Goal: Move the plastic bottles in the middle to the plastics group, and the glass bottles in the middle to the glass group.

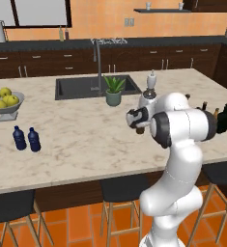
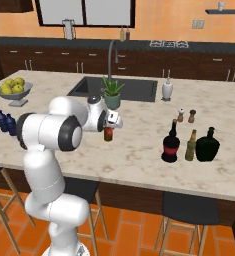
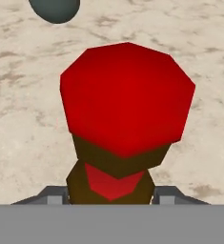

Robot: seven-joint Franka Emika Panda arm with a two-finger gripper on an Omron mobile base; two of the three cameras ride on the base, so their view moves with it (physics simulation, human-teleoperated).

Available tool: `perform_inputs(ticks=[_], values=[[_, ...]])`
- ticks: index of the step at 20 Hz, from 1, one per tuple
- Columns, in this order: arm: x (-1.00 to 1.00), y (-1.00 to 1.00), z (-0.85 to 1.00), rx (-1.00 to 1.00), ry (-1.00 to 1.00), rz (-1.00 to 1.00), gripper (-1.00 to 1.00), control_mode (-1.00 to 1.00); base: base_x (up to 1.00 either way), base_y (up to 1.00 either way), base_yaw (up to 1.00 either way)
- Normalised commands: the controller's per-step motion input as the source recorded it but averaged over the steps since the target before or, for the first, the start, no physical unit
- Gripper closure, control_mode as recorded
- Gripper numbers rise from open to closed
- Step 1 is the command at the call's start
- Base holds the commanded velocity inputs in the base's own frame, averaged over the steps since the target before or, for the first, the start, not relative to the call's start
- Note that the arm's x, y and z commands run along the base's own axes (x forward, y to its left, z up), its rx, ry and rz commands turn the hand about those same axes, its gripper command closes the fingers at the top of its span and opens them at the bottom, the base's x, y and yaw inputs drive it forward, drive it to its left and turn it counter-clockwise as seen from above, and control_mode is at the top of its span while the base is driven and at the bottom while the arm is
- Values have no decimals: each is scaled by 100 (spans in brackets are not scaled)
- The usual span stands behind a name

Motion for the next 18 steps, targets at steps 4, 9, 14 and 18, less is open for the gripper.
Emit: perform_inputs(ticks=[4,9,14,18], values=[[-13,-100,5,4,8,-33,100,-100,0,0,0],[-55,-94,0,4,1,-33,100,-100,0,0,0],[-65,-79,9,1,0,-28,100,-100,0,0,0],[-31,-59,5,0,0,-23,100,-100,0,0,0]])
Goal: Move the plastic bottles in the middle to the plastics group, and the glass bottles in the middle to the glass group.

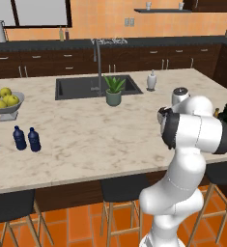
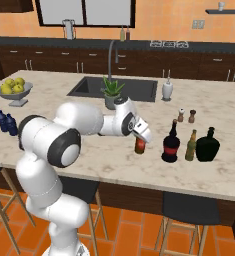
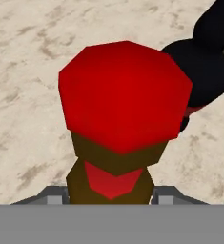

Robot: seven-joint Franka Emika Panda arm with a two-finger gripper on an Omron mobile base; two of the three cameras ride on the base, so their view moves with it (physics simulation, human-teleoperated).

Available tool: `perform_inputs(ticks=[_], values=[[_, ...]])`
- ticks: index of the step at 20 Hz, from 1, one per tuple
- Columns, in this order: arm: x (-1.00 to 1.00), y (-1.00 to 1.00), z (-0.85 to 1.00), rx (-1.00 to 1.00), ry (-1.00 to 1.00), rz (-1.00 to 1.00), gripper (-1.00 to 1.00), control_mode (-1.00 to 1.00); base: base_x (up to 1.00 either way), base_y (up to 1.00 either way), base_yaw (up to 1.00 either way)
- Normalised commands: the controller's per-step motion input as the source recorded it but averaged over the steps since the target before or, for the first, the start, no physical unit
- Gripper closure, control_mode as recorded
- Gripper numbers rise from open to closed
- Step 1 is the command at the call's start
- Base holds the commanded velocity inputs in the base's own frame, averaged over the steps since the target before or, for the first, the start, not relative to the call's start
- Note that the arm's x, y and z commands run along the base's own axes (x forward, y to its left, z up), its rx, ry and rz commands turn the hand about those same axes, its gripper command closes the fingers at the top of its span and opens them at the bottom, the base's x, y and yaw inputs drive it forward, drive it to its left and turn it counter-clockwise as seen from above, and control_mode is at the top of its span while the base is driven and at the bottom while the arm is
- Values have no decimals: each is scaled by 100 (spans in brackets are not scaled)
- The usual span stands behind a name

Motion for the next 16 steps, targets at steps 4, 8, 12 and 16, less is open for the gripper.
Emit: perform_inputs(ticks=[4,8,12,16], values=[[0,-20,0,-8,-7,-10,100,-100,0,0,0],[0,-8,8,-13,-1,-6,100,-100,0,0,0],[-4,-6,13,-2,0,-6,100,-100,0,0,0],[-9,-3,1,-1,0,-5,100,-100,0,0,0]])
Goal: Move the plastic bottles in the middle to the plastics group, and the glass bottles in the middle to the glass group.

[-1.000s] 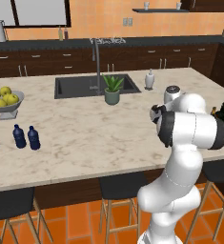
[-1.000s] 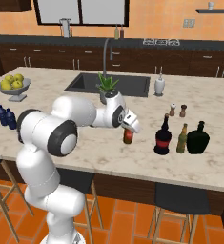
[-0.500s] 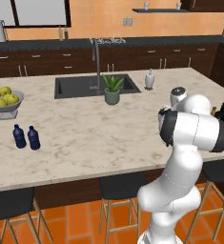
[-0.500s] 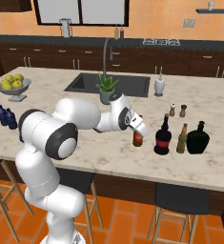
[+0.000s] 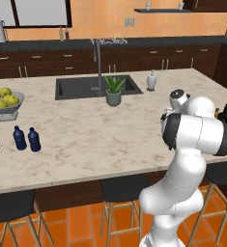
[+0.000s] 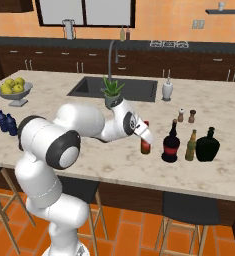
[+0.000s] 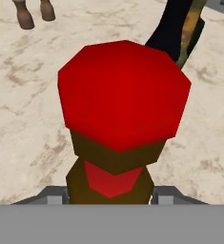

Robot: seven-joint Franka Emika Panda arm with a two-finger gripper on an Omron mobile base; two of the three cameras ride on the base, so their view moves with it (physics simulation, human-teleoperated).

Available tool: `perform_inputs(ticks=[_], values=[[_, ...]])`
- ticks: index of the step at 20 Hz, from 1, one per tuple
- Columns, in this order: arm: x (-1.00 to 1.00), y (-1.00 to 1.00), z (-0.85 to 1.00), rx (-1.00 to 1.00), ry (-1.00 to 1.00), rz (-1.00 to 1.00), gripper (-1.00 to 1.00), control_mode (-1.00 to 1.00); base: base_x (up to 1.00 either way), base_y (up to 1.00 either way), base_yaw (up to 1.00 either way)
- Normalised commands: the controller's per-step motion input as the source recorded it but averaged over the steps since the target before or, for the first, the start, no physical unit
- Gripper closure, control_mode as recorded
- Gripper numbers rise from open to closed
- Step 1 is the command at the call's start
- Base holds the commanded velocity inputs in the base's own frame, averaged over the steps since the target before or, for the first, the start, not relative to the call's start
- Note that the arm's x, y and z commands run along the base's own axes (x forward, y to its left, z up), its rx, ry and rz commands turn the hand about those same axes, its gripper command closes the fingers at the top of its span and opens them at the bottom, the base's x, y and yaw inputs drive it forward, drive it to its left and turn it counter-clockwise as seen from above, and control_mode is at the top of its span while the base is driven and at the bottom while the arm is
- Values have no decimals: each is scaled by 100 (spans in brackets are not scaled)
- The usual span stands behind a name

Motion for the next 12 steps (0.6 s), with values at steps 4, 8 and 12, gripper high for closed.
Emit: perform_inputs(ticks=[4,8,12], values=[[0,-18,0,0,0,-8,100,-100,0,0,0],[0,-22,0,0,0,-7,100,-100,0,0,0],[0,-6,-13,0,0,-4,100,-100,0,0,0]])
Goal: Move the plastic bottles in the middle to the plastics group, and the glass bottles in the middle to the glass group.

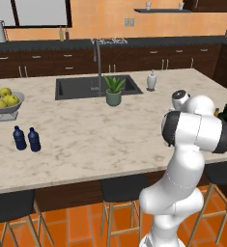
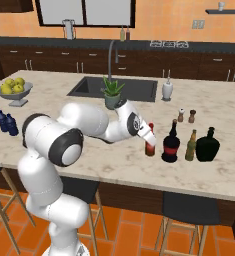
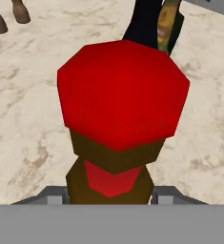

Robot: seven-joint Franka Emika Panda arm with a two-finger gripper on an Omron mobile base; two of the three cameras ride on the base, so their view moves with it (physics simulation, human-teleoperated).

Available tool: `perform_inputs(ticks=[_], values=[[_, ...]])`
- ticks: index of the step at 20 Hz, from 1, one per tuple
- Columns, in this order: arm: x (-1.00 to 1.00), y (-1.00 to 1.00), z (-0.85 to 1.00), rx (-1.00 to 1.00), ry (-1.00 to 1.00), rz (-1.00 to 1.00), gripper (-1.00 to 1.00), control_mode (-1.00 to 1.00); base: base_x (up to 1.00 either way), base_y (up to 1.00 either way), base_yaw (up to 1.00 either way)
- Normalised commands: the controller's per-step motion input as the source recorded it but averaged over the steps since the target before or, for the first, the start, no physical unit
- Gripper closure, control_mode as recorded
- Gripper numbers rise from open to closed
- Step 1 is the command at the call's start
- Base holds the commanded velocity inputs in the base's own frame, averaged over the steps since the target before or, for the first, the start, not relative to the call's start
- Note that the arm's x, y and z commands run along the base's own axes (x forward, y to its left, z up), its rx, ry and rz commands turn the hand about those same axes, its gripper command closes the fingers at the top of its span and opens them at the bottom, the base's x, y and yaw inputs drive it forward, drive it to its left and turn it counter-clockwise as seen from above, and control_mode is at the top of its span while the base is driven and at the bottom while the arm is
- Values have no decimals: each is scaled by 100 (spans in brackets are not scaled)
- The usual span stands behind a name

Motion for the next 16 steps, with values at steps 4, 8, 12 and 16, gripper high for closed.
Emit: perform_inputs(ticks=[4,8,12,16], values=[[-1,0,-49,0,0,-2,100,-100,0,0,0],[-9,0,-33,2,-6,-2,100,-100,0,0,0],[-12,0,-23,3,-9,-2,100,-100,0,0,0],[4,-5,2,1,-7,-2,100,-100,0,0,0]])
